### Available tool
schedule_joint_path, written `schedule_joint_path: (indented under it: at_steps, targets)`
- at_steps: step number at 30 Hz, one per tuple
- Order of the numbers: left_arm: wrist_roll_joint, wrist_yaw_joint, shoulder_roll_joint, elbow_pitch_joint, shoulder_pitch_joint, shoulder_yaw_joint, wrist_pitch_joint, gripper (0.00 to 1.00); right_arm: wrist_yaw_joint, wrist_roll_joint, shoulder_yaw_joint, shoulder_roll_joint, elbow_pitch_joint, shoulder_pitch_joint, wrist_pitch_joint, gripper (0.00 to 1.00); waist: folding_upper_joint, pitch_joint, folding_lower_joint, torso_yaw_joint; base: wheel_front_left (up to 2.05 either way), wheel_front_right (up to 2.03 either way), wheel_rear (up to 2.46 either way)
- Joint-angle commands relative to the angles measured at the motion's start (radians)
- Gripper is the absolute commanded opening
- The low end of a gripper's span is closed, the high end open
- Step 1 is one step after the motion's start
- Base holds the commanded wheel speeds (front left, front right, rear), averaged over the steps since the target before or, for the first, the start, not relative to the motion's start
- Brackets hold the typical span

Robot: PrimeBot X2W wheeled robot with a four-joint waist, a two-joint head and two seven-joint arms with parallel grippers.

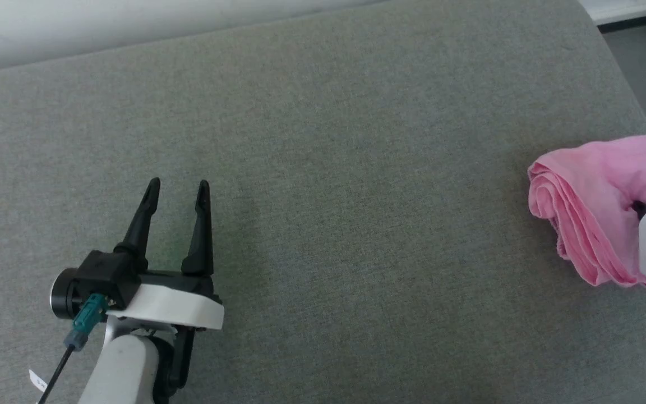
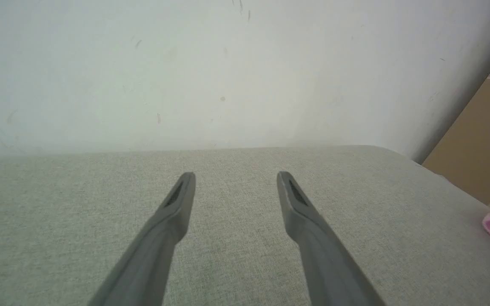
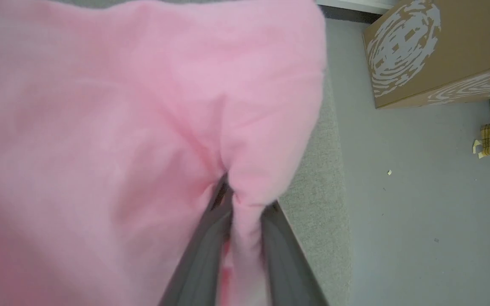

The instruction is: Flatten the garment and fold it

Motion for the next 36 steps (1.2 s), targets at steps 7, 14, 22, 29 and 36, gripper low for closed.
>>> schedule_joint_path:
  at_steps: [7,14,22,29,36]
  targets:
    - [-0.008,0.002,-0.008,0.037,0.0,0.015,-0.007,1.0,-0.001,-0.155,-0.052,0.029,0.061,0.008,-0.261,1.0,0.0,-0.017,-0.0003,0.015,0.0,0.0,0.0]
    - [-0.022,0.01,-0.033,0.071,0.055,0.038,-0.011,1.0,-0.001,-0.262,-0.184,0.09,-0.049,0.117,-0.401,1.0,0.0,-0.127,-0.0003,0.046,0.0,0.0,0.0]
    - [-0.025,0.01,-0.045,0.092,0.118,0.075,-0.012,1.0,-0.001,-0.281,-0.227,0.263,-0.32,0.31,-0.447,1.0,0.0,-0.227,-0.0003,0.101,0.0,0.0,0.0]
    - [-0.019,0.008,-0.018,0.123,0.163,0.12,-0.012,1.0,-0.001,-0.293,-0.169,0.396,-0.452,0.406,-0.487,1.0,0.0,-0.279,-0.0003,0.148,0.0,0.0,0.0]
    - [-0.016,-0.014,0.012,0.13,0.185,0.159,-0.012,1.0,-0.001,-0.262,-0.126,0.462,-0.525,0.472,-0.546,1.0,0.0,-0.304,-0.0003,0.185,0.0,0.0,0.0]
